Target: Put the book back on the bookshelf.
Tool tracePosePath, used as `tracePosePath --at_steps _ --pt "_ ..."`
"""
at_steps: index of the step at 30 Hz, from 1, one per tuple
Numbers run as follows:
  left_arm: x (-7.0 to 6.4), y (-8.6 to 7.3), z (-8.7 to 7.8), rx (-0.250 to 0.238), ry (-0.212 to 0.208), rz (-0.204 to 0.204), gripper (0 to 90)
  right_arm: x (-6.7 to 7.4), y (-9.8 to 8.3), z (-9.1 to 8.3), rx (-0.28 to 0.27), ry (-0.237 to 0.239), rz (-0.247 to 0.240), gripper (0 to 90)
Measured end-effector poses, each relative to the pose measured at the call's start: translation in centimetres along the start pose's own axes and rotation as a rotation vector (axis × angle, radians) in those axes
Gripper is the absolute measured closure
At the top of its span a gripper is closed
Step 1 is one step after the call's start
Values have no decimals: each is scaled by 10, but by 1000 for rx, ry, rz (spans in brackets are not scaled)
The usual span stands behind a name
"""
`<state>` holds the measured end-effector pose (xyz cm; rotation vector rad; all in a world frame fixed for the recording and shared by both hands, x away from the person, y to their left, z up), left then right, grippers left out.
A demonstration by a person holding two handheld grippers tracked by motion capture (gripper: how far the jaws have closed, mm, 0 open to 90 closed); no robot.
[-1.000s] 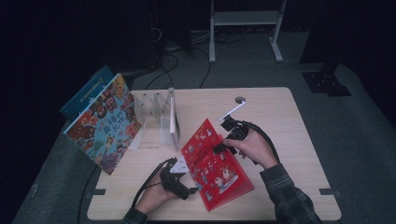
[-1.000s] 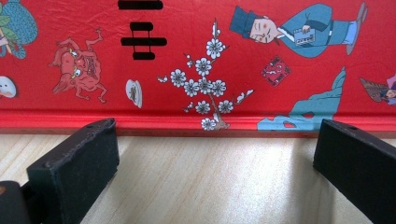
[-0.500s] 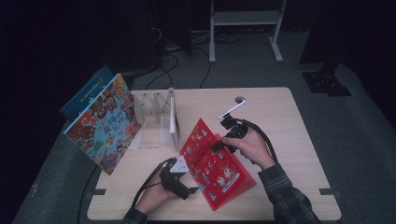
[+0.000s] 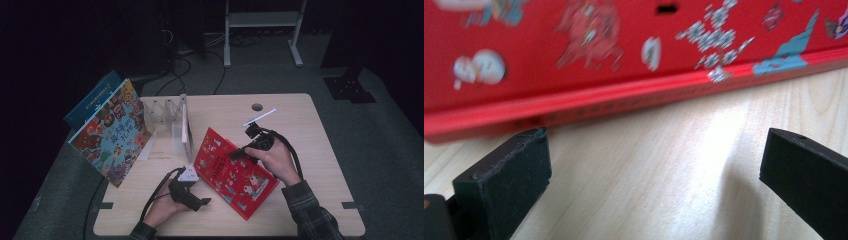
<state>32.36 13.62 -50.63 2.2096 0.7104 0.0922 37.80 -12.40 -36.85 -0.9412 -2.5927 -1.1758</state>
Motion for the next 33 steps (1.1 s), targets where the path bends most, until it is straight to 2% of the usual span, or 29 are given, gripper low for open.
tracePosePath --at_steps 2,4,6,10,14,17,23,24,25,27,29,30,33 --pt "3 1 -3 -9 2 -5 0 2 -2 -5 -21 5 -10 879" --pt "5 4 -7 -37 -2 -19 0 2 -6 -13 -45 13 -16 879" --pt "8 9 -11 -65 -5 -13 0 2 -6 -16 -52 13 -19 879" --pt "15 20 -19 -80 -15 -21 0 4 -8 -25 -72 25 -28 879" --pt "20 30 -21 -98 -31 -25 0 5 -8 -36 -99 31 -31 879" --pt "22 37 -20 -138 -69 -48 0 7 -8 -42 -108 35 -39 879" --pt "19 52 -18 -158 -106 -60 0 15 -10 -56 -136 42 -66 879" --pt "19 54 -20 -200 -165 -103 0 16 -10 -59 -143 43 -68 879" --pt "19 54 -20 -200 -165 -103 0 16 -10 -59 -143 43 -68 879" --pt "20 56 -24 -244 -194 -126 5 19 -11 -63 -160 51 -76 878" --pt "22 59 -31 -275 -231 -146 75 21 -13 -68 -192 66 -83 878" --pt "22 61 -33 -277 -239 -136 75 21 -13 -68 -192 66 -83 878" --pt "19 66 -38 -271 -219 -112 109 23 -17 -70 -227 90 -100 878"
Point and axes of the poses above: each handheld gripper's, and its own axes: z roughly forward along the jaws, y roughly out of its top, x roughly to its left, the point moved 1 cm from there along z, roughly forward along the jaws, and after that the axes turned 8 degrees about -z, right-handed, at the moved point
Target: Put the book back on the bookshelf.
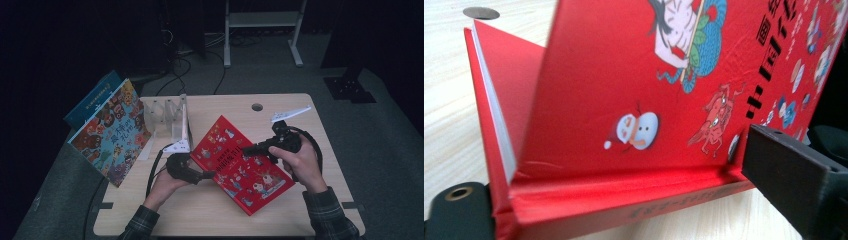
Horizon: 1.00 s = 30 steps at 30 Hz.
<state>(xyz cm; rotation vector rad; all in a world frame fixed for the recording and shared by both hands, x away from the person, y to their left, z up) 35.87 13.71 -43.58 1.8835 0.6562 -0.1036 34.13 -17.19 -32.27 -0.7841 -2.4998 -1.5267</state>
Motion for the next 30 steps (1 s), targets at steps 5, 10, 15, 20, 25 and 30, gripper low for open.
tracePosePath --at_steps 5,10,15,20,25,30 --pt "-3 3 -6 -27 -7 14 184 -1 -14 -3 -76 22 -28 878" --pt "-6 8 -14 -83 -16 21 254 -1 -26 -2 -146 34 -63 878" --pt "-8 16 -28 -165 -59 21 365 -2 -36 -1 -207 58 -90 877" --pt "-10 24 -40 -193 -102 37 469 -5 -46 3 -244 89 -131 877" --pt "-13 31 -50 -205 -149 51 569 -11 -57 10 -246 132 -156 872" --pt "-18 40 -56 -212 -185 78 648 -12 -65 22 -177 137 -194 848"
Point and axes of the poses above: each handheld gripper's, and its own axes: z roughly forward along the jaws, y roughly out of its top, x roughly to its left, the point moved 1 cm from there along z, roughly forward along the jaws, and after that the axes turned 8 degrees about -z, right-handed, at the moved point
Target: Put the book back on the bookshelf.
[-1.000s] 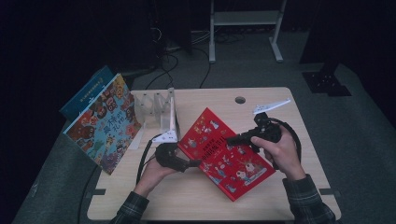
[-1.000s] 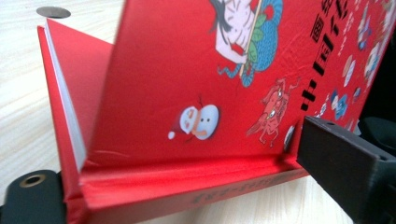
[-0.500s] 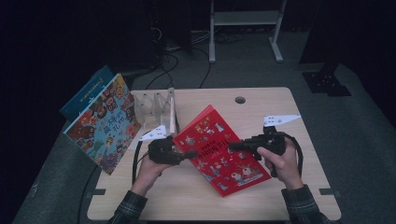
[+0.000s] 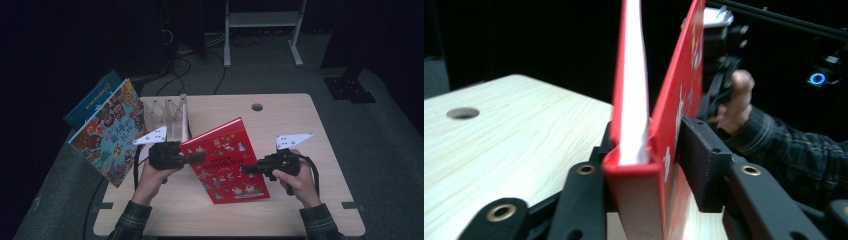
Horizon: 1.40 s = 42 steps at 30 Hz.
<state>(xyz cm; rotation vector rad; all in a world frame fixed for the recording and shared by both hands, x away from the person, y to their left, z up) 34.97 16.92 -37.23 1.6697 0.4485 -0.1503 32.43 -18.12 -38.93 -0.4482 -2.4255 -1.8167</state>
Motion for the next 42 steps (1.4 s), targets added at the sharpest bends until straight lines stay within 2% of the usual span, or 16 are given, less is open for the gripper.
tracePosePath --at_steps 4,9,12,17,23,24,27,28,29,30,32,33,34,38,40,42 --pt "-6 10 -1 15 -38 24 715 -2 -7 8 21 1 -18 814" --pt "-11 16 0 28 -59 35 752 -4 -10 10 20 1 -22 790" --pt "-13 18 1 42 -55 52 771 -4 -13 13 39 -26 -42 762" --pt "-17 25 2 55 -48 68 780 -5 -15 12 42 -35 -54 728" --pt "-24 33 -5 40 1 89 793 -9 -21 0 17 -67 -48 666" --pt "-25 34 -5 42 13 93 795 -11 -24 -4 18 -99 -38 636" --pt "-28 35 -7 48 54 104 795 -13 -28 -8 14 -133 -37 587" --pt "-29 35 -7 53 71 106 795 -16 -33 -12 10 -200 -48 542" --pt "-29 36 -8 55 83 107 795 -17 -35 -14 3 -224 -41 528" --pt "-30 36 -9 56 95 106 795 -17 -35 -14 3 -224 -41 528" --pt "-30 37 -12 57 113 95 795 -21 -41 -19 10 -290 -45 485" --pt "-30 37 -14 52 118 90 795 -24 -48 -23 41 -359 -28 457" --pt "-31 38 -16 50 122 86 795 -24 -48 -23 41 -359 -28 457" --pt "-34 42 -28 38 160 76 794 -35 -64 -34 95 -509 6 408" --pt "-36 44 -34 40 184 79 794 -40 -72 -37 122 -562 28 375" --pt "-38 45 -40 37 207 79 794 -48 -85 -43 176 -665 68 349"
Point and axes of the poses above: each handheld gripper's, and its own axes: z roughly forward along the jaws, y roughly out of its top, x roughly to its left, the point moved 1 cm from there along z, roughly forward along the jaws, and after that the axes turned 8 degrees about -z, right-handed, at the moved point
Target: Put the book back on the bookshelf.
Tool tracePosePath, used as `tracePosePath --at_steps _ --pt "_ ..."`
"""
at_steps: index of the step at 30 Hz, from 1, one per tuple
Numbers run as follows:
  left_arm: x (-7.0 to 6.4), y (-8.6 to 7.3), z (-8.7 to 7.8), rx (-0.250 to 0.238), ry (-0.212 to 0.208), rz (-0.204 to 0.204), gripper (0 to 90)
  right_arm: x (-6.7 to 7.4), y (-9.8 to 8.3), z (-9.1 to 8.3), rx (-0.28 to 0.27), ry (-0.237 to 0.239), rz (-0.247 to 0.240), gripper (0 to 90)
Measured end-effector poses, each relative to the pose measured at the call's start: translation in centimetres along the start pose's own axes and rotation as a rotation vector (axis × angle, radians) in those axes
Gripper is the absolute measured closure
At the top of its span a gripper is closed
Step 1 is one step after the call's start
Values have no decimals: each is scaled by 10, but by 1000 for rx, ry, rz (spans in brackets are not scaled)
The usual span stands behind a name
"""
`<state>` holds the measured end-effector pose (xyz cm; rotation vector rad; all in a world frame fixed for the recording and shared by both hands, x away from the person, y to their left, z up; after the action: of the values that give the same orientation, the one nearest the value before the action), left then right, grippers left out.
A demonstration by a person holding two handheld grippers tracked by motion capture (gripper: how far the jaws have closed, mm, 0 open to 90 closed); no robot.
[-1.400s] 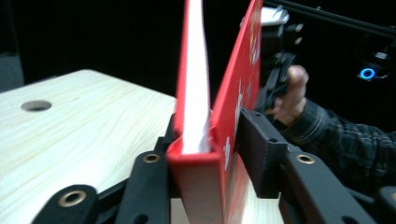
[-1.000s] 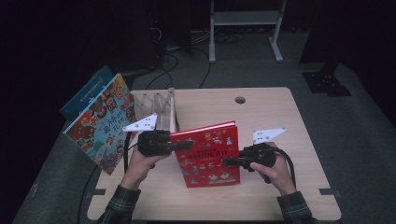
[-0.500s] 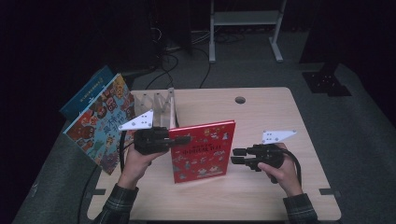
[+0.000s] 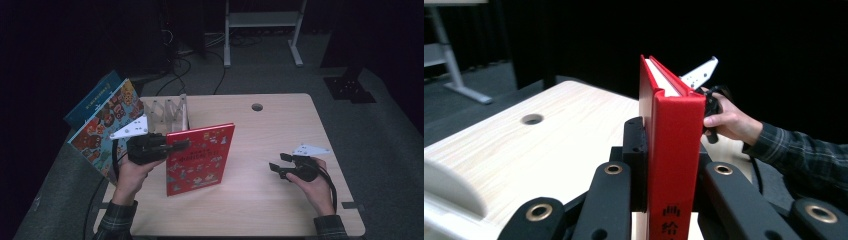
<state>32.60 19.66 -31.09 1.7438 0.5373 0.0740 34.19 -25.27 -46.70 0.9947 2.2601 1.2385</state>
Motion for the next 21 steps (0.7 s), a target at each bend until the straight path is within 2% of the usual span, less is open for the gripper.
tracePosePath --at_steps 1,3,4,6,7,15,21 --pt "0 1 -4 0 13 -2 794 0 0 0 0 0 0 349" --pt "0 2 -14 -9 42 -4 794 -7 -7 2 35 -58 14 333" --pt "0 2 -18 -14 60 -11 794 -11 -11 3 70 -83 18 333" --pt "1 2 -26 -23 79 -16 794 -16 -15 5 90 -117 40 334" --pt "1 2 -33 -32 95 -16 794 -22 -20 6 121 -153 58 329" --pt "5 -1 -73 -69 182 -37 794 -35 -33 8 158 -208 116 316" --pt "9 -5 -103 -109 254 -57 794 -41 -38 11 173 -241 129 287"
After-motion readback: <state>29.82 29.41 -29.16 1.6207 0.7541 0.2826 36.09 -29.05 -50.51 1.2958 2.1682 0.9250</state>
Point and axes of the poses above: each handheld gripper's, and its own axes: z roughly forward along the jaws, y roughly out of its top, x roughly to its left, the point moved 1 cm from there along z, roughly forward along the jaws, and after that the axes turned 8 degrees about -z, right-handed, at the moved point
